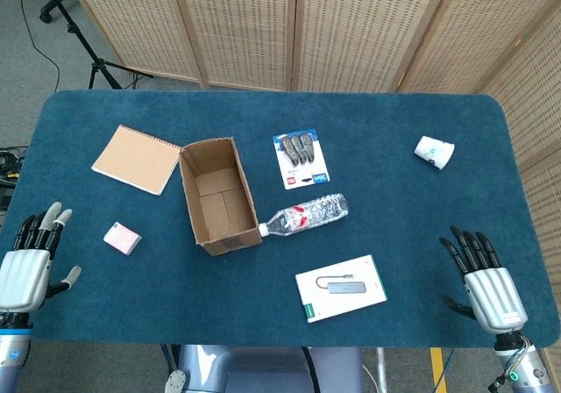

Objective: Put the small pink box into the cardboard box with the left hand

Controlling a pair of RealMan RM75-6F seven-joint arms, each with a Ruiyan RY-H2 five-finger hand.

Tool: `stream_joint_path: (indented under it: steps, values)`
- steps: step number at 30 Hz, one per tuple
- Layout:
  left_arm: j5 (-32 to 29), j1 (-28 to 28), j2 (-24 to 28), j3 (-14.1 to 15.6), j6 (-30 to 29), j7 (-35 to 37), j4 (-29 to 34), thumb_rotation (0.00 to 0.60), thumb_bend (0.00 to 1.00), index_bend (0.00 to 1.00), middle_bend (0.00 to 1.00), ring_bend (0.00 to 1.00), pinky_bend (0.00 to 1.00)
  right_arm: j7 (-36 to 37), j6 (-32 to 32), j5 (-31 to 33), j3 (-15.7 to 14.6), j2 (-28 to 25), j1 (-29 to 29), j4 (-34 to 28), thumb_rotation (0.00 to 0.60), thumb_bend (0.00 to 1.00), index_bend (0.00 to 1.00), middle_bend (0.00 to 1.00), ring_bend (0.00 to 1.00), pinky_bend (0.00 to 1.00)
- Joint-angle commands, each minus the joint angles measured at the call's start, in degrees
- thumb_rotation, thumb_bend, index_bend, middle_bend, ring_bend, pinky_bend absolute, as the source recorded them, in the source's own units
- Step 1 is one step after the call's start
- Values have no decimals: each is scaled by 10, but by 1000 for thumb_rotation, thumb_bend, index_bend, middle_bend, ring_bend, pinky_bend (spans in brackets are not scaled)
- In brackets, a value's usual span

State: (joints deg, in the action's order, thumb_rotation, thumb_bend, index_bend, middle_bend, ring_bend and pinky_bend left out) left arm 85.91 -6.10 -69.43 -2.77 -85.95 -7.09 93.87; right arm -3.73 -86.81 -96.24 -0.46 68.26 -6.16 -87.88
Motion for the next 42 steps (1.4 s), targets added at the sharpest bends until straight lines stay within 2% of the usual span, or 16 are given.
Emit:
stream_joint_path:
  steps: [1, 30, 42]
  values:
    - [0, 0, 0, 0, 0, 0, 0, 600, 251, 0, 0, 0, 0, 0, 0, 1, 0, 0, 0, 0, 600, 131, 79, 0, 0, 0]
    - [2, 0, 0, 1, 2, -5, -2, 600, 251, 0, 0, 0, 0, 4, -4, -4, -1, -1, 1, 1, 600, 132, 79, 0, 0, 0]
    - [-34, -25, 16, -20, 47, 7, -1, 600, 252, 2, 0, 0, 0, -3, 1, 0, 0, 1, -1, -1, 600, 135, 79, 0, 0, 0]
